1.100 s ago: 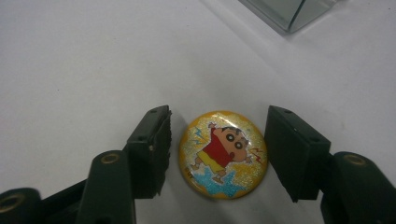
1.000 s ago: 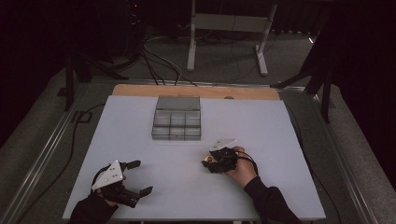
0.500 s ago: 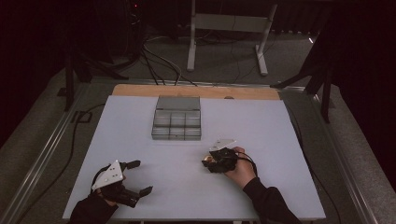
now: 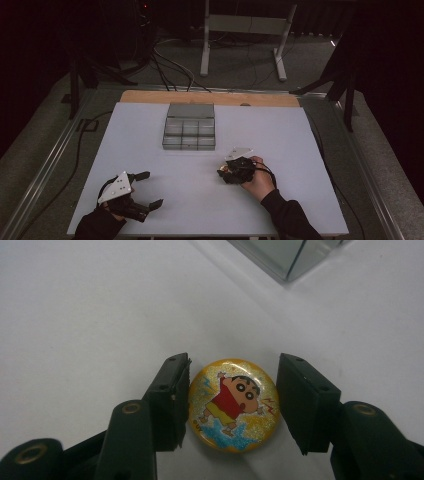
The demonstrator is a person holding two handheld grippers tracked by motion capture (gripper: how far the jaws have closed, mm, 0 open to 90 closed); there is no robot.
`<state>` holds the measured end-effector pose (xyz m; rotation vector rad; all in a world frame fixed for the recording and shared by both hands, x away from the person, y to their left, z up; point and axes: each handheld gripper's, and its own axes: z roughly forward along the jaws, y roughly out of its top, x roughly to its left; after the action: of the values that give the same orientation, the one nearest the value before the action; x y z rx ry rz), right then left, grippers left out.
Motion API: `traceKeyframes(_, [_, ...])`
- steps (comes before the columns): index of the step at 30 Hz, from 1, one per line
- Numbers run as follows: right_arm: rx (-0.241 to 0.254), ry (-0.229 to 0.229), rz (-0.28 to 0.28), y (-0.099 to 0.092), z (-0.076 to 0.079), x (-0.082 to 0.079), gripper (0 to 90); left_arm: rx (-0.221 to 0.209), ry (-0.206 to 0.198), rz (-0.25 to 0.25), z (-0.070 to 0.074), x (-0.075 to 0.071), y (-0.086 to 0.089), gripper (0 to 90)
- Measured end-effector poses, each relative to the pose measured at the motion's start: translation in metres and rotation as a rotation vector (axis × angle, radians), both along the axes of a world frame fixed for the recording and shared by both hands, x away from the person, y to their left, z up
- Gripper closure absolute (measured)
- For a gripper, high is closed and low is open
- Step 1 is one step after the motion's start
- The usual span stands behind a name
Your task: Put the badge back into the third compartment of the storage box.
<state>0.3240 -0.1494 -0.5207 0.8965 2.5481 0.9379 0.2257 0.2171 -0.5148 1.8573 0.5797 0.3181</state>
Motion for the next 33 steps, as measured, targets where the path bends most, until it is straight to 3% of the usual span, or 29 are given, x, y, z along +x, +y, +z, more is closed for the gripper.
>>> traceKeyframes(33, [0.017, -0.010, -0.001, 0.010, 0.026, 0.001, 47.6, 0.001, 0.005, -0.004, -0.001, 0.000, -0.001, 0.0])
